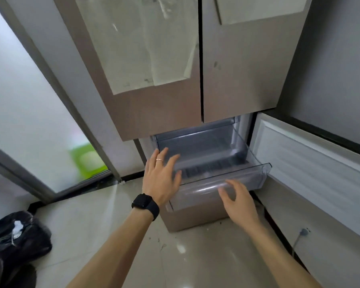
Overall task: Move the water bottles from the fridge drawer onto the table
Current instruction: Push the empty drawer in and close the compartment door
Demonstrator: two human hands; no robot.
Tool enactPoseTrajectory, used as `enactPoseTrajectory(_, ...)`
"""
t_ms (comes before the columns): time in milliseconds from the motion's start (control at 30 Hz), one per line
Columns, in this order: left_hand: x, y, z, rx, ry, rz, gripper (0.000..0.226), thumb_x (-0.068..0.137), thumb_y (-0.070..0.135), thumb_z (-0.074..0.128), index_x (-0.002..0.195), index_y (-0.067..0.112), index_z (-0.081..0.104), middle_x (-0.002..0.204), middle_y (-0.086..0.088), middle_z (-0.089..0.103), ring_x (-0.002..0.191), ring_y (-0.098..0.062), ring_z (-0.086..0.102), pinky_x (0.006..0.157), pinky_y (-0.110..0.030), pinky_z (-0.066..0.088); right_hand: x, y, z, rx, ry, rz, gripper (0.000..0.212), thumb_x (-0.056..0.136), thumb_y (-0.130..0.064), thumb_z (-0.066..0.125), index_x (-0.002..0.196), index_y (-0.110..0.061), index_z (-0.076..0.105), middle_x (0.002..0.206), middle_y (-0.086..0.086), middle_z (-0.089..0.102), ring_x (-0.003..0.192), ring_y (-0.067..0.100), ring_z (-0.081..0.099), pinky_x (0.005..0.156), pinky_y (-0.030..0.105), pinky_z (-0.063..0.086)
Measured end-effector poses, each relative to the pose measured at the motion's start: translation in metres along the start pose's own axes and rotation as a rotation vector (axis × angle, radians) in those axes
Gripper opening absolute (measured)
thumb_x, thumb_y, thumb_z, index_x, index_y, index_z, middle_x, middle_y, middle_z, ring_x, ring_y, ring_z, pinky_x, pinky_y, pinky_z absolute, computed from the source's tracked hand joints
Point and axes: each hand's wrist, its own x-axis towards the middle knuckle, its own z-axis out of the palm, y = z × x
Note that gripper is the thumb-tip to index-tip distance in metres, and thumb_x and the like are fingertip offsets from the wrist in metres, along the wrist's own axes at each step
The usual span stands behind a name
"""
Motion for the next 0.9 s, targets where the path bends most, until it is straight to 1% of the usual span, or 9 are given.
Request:
enactPoseTrajectory(133,0.061,0.002,0.005,0.209,0.142,0.137,0.069,0.093,0.04,0.066,0.154,0.027,0.037,0.166,-0.015,0.015,0.154,-0.036,0.008,0.12,-0.056,0.008,0.046,0.023,0.017,0.385,0.049,0.405,0.07,0.098,-0.049,0.057,0.155,-0.02,0.03,0.157,0.007,0.036,0.141,0.03,0.04,0.114,0.048,0.036)
enactPoseTrajectory(233,0.111,-0.002,0.007,0.33,0.239,0.302,0.077,0.088,0.035,0.071,0.156,0.031,0.032,0.167,-0.012,0.012,0.153,-0.036,0.008,0.119,-0.061,0.004,0.069,0.04,0.036,0.568,0.012,0.581,0.054,0.1,-0.045,0.056,0.147,-0.024,0.038,0.14,0.002,0.05,0.126,0.032,0.053,0.105,0.05,0.045)
enactPoseTrajectory(333,0.152,-0.003,0.014,0.454,0.283,0.42,0.082,0.089,0.034,0.068,0.158,0.037,0.024,0.168,-0.008,0.006,0.154,-0.033,0.004,0.119,-0.06,-0.011,0.081,0.044,0.052,0.739,0.061,0.576,0.026,0.102,-0.032,0.055,0.126,-0.023,0.052,0.114,0.004,0.063,0.099,0.024,0.065,0.088,0.047,0.056)
enactPoseTrajectory(467,0.196,0.002,0.03,0.559,0.325,0.533,0.081,0.092,0.039,0.062,0.159,0.04,0.017,0.169,-0.007,0.006,0.155,-0.03,0.003,0.117,-0.057,-0.021,0.081,0.047,0.064,0.594,0.155,0.441,0.007,0.102,-0.036,0.053,0.108,-0.033,0.054,0.114,0.012,0.058,0.11,0.035,0.058,0.097,0.051,0.05)
enactPoseTrajectory(533,0.21,0.001,0.038,0.568,0.349,0.534,0.078,0.094,0.04,0.058,0.16,0.039,0.015,0.169,-0.005,0.007,0.155,-0.028,0.0,0.116,-0.057,-0.023,0.078,0.051,0.067,0.507,0.163,0.412,0.024,0.102,-0.041,0.051,0.123,-0.032,0.054,0.132,0.009,0.045,0.12,0.031,0.052,0.103,0.045,0.046)
enactPoseTrajectory(633,0.222,-0.006,0.052,0.577,0.384,0.53,0.072,0.099,0.042,0.049,0.16,0.039,0.012,0.169,-0.002,0.007,0.154,-0.021,-0.013,0.115,-0.057,-0.025,0.087,0.052,0.072,0.471,0.157,0.418,0.065,0.101,-0.051,0.043,0.157,-0.02,0.03,0.161,0.002,0.017,0.139,0.024,0.038,0.114,0.037,0.036)
enactPoseTrajectory(733,0.229,-0.013,0.062,0.592,0.427,0.54,0.069,0.1,0.045,0.044,0.16,0.04,0.011,0.168,0.0,0.003,0.153,-0.021,-0.019,0.114,-0.057,-0.025,0.116,0.048,0.078,0.524,0.15,0.417,0.067,0.102,-0.051,0.042,0.159,-0.021,0.025,0.162,-0.003,0.014,0.142,0.02,0.035,0.109,0.026,0.03)
enactPoseTrajectory(833,0.233,-0.016,0.069,0.626,0.485,0.541,0.067,0.1,0.048,0.04,0.16,0.039,0.013,0.167,-0.001,0.003,0.154,-0.022,-0.017,0.115,-0.058,-0.024,0.147,0.039,0.087,0.532,0.129,0.406,0.065,0.102,-0.05,0.045,0.158,-0.021,0.028,0.16,-0.002,0.016,0.128,0.005,0.038,0.102,0.014,0.024)
enactPoseTrajectory(900,0.235,-0.018,0.072,0.651,0.503,0.55,0.065,0.1,0.05,0.037,0.16,0.039,0.013,0.166,-0.002,0.002,0.154,-0.024,-0.016,0.114,-0.06,-0.023,0.168,0.033,0.095,0.549,0.121,0.398,0.067,0.101,-0.053,0.044,0.158,-0.022,0.028,0.16,-0.005,0.015,0.124,0.005,0.042,0.101,0.015,0.026)
